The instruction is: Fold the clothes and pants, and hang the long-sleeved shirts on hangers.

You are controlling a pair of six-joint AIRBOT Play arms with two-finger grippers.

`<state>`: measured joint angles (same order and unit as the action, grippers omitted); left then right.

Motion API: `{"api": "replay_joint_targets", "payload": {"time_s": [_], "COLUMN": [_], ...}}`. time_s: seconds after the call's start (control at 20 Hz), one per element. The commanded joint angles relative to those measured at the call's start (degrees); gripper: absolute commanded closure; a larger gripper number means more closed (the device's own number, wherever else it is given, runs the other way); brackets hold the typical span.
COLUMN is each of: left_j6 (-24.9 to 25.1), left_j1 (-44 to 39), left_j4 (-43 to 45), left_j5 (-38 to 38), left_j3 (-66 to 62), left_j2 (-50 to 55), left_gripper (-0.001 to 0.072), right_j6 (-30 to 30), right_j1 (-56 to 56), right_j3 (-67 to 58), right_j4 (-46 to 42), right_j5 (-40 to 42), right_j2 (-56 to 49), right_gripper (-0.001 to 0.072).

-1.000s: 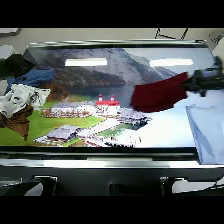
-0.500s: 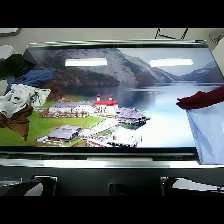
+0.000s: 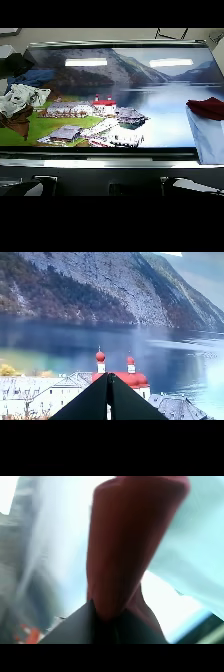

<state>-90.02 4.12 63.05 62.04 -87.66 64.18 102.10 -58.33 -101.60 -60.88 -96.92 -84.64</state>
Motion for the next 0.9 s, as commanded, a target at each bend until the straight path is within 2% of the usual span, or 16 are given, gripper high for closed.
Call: {"api": "replay_joint_targets", "payload": {"time_s": [0.0, 0.2, 0.5, 0.8, 0.85], "left_j6": [0.04, 0.0, 0.0, 0.0, 0.0], "left_j1": [-0.04, -0.07, -0.68, -0.76, -0.76], "left_j4": [0.0, -0.04, -0.24, -0.68, -0.66], "left_j5": [-0.35, -0.31, -0.33, -0.35, -0.35], "left_j3": [0.0, 0.0, 0.0, 0.0, 0.0], "left_j2": [-0.04, -0.07, -0.07, -0.04, -0.04], "left_gripper": [0.0681, 0.0681, 0.0681, 0.0681, 0.0681], "right_j6": [-0.46, -2.62, -3.41, -3.98, -3.96], "right_j1": [-0.42, -0.42, -0.42, -0.42, -0.42], "right_j3": [3.45, 12.26, 29.9, 34.38, 34.38], "right_j4": [-10.99, -20.65, -28.98, -32.74, -33.24], "right_j5": [-7.17, -6.64, 3.91, 5.97, 5.84], "right_j2": [0.24, 1.18, 3.23, 3.28, 3.39], "right_gripper": [0.0674, 0.0674, 0.0674, 0.0673, 0.0652]}}
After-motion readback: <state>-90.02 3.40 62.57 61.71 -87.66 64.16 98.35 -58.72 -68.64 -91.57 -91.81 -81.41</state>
